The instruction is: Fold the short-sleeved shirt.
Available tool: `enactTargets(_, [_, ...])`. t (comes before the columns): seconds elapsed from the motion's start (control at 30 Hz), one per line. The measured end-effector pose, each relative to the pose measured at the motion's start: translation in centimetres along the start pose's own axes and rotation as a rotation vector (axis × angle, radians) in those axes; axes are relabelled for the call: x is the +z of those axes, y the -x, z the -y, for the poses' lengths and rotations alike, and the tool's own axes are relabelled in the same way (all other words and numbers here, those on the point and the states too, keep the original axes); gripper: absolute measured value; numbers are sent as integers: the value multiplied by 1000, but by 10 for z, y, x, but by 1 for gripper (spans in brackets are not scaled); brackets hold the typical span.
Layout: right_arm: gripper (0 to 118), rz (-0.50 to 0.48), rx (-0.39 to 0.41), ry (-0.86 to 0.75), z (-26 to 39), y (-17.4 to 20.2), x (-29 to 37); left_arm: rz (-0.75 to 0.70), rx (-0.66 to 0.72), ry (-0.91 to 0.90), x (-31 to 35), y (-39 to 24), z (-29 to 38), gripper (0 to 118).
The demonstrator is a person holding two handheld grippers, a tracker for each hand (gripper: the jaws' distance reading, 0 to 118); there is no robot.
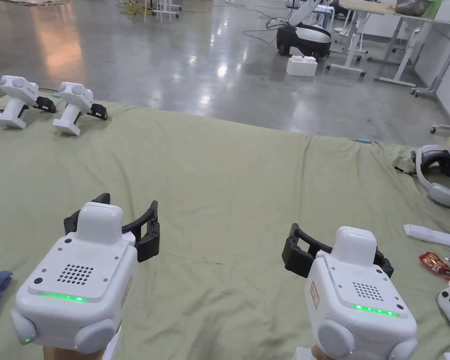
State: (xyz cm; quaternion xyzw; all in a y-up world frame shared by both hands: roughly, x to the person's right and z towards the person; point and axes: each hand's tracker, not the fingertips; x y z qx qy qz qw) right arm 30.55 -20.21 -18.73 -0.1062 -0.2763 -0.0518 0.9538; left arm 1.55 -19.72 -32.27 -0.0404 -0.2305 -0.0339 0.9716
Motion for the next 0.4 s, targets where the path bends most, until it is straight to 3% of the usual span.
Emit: enactTargets(0.4, [111, 13, 33, -42, -2, 0, 5, 5, 13, -2, -2, 0, -1, 79])
